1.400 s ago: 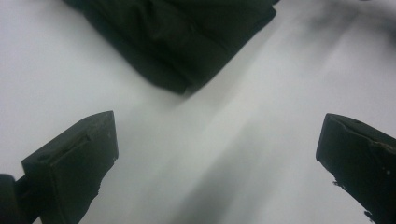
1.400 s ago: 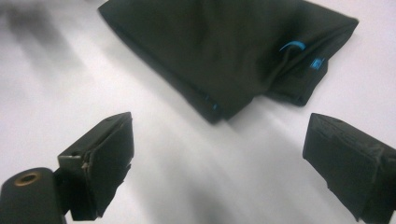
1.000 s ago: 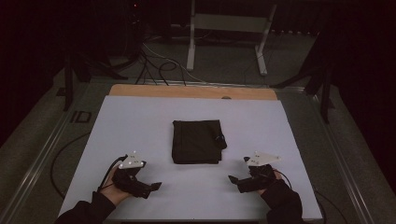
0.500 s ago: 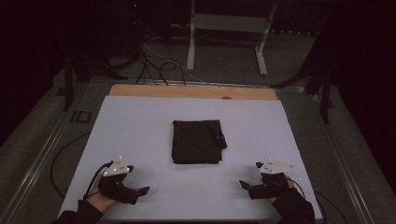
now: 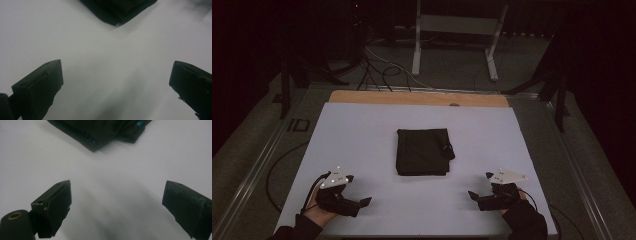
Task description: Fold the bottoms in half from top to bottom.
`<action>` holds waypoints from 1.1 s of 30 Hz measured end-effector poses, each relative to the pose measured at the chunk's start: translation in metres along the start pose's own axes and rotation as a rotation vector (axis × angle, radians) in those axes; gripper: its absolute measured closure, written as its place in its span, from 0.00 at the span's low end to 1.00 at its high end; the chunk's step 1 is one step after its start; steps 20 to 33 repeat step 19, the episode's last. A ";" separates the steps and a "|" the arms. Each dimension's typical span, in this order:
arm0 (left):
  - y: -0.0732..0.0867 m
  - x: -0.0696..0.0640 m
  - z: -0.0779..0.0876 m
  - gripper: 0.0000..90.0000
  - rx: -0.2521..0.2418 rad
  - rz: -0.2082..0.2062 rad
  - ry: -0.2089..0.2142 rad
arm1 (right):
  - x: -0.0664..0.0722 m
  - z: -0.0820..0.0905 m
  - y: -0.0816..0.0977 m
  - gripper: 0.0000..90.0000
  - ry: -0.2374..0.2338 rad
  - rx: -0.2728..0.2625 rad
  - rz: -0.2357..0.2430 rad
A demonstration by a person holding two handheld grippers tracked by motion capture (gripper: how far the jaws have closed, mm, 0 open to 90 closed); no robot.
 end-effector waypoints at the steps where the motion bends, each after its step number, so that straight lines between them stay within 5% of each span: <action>1: 0.000 -0.001 0.000 0.00 0.000 -0.008 -0.003 | 0.000 -0.001 0.000 0.10 0.001 -0.002 0.011; 33: -0.001 -0.006 -0.001 0.00 0.000 -0.004 0.011 | 0.004 -0.005 0.000 0.10 -0.018 0.013 0.031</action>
Point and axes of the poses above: each handheld gripper's, and its own axes: z roughly backward along the jaws, y roughly out of its underside, x roughly to its left, the point moved 6 cm from there along -z, roughly forward along the jaws, and after that the axes turned 14 degrees about z, right-handed, at the moved point
